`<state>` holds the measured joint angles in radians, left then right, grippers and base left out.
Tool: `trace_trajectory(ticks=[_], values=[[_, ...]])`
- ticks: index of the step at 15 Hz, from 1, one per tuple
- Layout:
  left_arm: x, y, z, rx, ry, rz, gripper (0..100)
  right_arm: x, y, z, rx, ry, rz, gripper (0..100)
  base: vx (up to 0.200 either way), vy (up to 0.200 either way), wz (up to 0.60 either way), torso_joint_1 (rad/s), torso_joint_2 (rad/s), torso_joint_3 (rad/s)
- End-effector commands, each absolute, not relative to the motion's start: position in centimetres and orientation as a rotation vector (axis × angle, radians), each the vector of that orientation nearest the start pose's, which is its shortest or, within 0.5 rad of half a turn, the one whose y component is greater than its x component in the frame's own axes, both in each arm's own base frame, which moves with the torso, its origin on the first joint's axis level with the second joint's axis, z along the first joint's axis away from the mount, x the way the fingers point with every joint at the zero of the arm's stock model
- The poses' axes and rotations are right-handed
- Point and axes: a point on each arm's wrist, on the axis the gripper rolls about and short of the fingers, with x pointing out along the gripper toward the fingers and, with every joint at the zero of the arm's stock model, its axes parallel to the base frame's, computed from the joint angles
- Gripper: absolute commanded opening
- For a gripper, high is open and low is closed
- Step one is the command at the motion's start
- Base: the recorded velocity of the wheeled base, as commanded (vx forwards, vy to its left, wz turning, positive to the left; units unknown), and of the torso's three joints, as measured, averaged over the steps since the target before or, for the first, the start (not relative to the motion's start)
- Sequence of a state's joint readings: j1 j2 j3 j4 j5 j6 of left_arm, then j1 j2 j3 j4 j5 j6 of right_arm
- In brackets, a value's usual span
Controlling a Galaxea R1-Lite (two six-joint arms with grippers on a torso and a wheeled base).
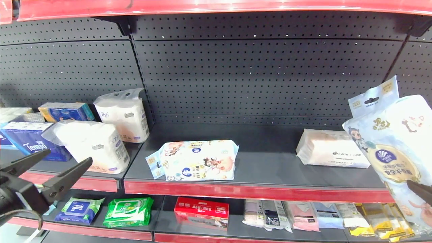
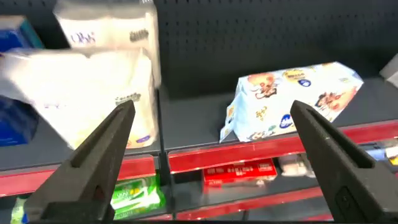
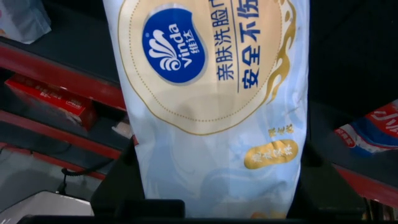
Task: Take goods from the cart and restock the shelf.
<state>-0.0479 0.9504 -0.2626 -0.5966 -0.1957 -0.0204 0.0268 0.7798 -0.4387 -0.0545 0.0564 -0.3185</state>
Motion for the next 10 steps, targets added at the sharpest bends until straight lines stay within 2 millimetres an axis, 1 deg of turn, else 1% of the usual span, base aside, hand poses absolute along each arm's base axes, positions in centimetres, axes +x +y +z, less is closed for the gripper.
trace_trajectory(ticks=[1, 2, 3, 5, 6, 7, 10], values=[[8.5, -0.8, 19.1, -0.02, 0.001, -0.222, 100, 7.4, 0.3, 19.5, -0.31, 0.267, 0.128, 0, 0.0, 0.0, 0.0, 0.0, 0.0, 0.0], [7.1, -0.6, 18.8, -0.02, 0.014, -0.178, 100, 7.3, 0.3, 19.6, -0.314, 0.257, 0.127, 0, 0.0, 0.0, 0.0, 0.0, 0.0, 0.0], [6.1, -0.6, 18.5, -0.019, 0.025, -0.164, 100, 7.1, 0.3, 19.7, -0.315, 0.25, 0.126, 0, 0.0, 0.0, 0.0, 0.0, 0.0, 0.0], [4.0, -0.5, 17.9, 0.022, 0.03, -0.171, 100, 6.9, 0.3, 19.7, -0.315, 0.243, 0.121, 0, 0.0, 0.0, 0.0, 0.0, 0.0, 0.0], [2.5, -0.4, 17.2, 0.038, 0.038, -0.182, 100, 6.8, 0.3, 19.8, -0.312, 0.232, 0.122, 0, 0.0, 0.0, 0.0, 0.0, 0.0, 0.0], [1.6, -0.4, 16.7, 0.039, 0.048, -0.199, 100, 6.7, 0.3, 20.0, -0.309, 0.223, 0.119, 0, 0.0, 0.0, 0.0, 0.0, 0.0, 0.0], [0.1, -0.3, 15.6, 0.038, 0.062, -0.199, 100, 6.0, 0.3, 20.2, -0.318, 0.196, 0.111, 0, 0.0, 0.0, 0.0, 0.0, 0.0, 0.0]])
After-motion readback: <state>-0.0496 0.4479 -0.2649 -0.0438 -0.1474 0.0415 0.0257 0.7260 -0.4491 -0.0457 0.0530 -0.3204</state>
